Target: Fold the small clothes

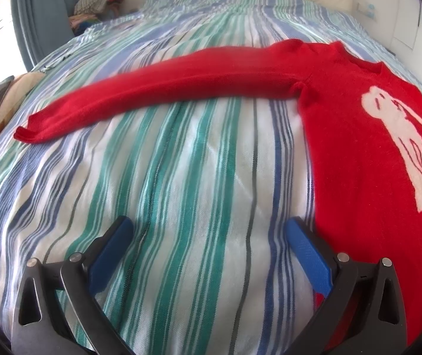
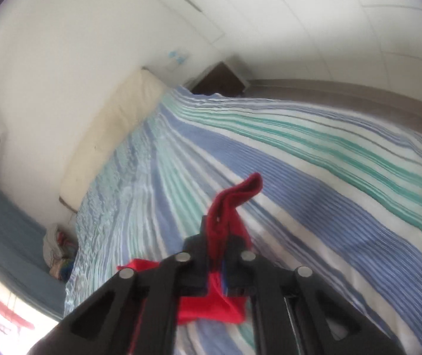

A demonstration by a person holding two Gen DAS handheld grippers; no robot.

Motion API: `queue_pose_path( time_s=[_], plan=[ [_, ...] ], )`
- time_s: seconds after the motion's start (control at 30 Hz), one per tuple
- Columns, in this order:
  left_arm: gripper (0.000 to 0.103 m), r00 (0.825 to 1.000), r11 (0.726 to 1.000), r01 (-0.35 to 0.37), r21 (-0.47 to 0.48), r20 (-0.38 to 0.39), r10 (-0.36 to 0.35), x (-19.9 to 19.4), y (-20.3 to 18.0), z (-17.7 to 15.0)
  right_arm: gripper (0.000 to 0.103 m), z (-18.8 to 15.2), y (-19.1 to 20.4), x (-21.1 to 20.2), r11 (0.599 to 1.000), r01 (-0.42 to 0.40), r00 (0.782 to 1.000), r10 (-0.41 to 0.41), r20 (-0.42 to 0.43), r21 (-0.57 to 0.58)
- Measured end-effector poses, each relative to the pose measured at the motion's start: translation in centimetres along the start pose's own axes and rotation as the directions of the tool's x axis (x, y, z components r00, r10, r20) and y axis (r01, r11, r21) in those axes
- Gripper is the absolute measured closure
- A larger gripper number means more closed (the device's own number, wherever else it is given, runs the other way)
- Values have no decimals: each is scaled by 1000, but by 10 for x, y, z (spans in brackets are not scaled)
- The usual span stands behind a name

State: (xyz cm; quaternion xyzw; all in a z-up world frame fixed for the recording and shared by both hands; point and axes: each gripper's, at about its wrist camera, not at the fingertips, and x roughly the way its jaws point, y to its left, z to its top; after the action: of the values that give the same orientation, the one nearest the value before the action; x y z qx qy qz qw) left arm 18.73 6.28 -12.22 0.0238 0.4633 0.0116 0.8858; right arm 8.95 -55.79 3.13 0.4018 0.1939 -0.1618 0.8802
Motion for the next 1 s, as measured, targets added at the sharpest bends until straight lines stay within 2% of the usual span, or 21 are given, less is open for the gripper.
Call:
queue_pose_path(
  time_s=[0.1,0.2,0.33,0.43,0.47,0.53,0.57,0.6,0.67,0.7,0.73,0.8,0.93,0.97,1.0],
  plan=[
    [0,1000,1000,3,-2,1,-3,0,0,1,98,-8,106,12,972,-166,986,159,-60,-164],
    [0,1000,1000,8,-4,4,-8,0,0,1,98,-38,198,34,915,-302,949,263,-172,-267],
    [0,1000,1000,7,-4,4,-7,0,0,0,98,-107,280,72,855,-387,909,292,-296,-346],
    [0,1000,1000,5,-3,4,-5,0,1,0,96,-165,304,106,825,-408,886,255,-387,-390],
    [0,1000,1000,5,-3,4,-5,0,1,0,94,-182,309,120,820,-422,868,241,-434,-387],
    [0,1000,1000,6,-4,4,-6,0,1,0,74,-217,310,149,816,-442,810,186,-556,-371],
    [0,1000,1000,6,-4,4,-6,0,0,0,48,-231,304,157,820,-450,773,159,-615,-354],
    [0,1000,1000,5,-4,4,-5,0,0,0,30,-240,298,163,826,-466,735,163,-658,-316],
    [0,1000,1000,5,-3,4,-5,0,0,0,30,-247,282,160,828,-522,671,249,-698,-205],
    [0,1000,1000,2,-2,3,-2,0,0,0,29,-245,276,158,825,-542,650,289,-703,-161],
    [0,1000,1000,-1,-1,3,1,0,0,0,29,-241,269,156,824,-549,644,311,-699,-139],
    [0,1000,1000,-6,1,3,6,0,0,0,25,-228,253,148,834,-532,667,306,-680,-145],
    [0,1000,1000,-5,1,5,5,0,0,0,24,-196,205,135,870,-432,750,201,-630,-237],
    [0,1000,1000,-5,1,5,5,0,0,0,24,-189,190,130,878,-391,780,157,-605,-277],
    [0,1000,1000,-4,0,6,4,0,-1,0,24,-183,173,123,879,-338,819,99,-565,-337]
  ],
)
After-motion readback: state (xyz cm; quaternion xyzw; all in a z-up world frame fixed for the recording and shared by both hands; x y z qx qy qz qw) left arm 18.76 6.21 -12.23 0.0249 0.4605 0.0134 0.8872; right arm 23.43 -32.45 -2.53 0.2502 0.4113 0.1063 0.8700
